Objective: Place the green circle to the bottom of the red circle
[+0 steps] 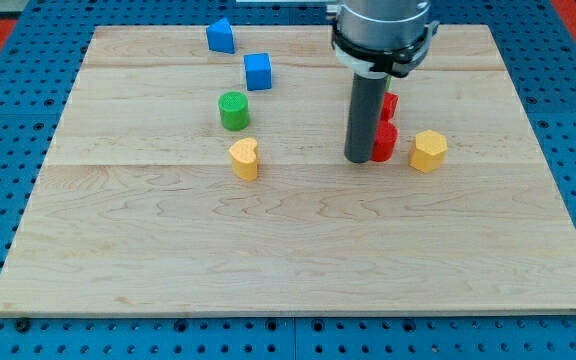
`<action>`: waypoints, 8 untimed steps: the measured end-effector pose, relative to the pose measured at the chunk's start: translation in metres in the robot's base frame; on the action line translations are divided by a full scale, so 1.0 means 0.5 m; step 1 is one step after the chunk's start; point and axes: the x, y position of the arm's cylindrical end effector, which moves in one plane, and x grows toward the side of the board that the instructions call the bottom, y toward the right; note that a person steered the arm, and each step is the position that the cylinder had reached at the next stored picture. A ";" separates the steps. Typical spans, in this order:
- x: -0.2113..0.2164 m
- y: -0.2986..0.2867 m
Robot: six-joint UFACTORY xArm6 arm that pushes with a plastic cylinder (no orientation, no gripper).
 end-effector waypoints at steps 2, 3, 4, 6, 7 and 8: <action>-0.005 -0.211; -0.012 -0.332; -0.065 -0.398; -0.182 -0.303; -0.137 -0.192; -0.050 -0.153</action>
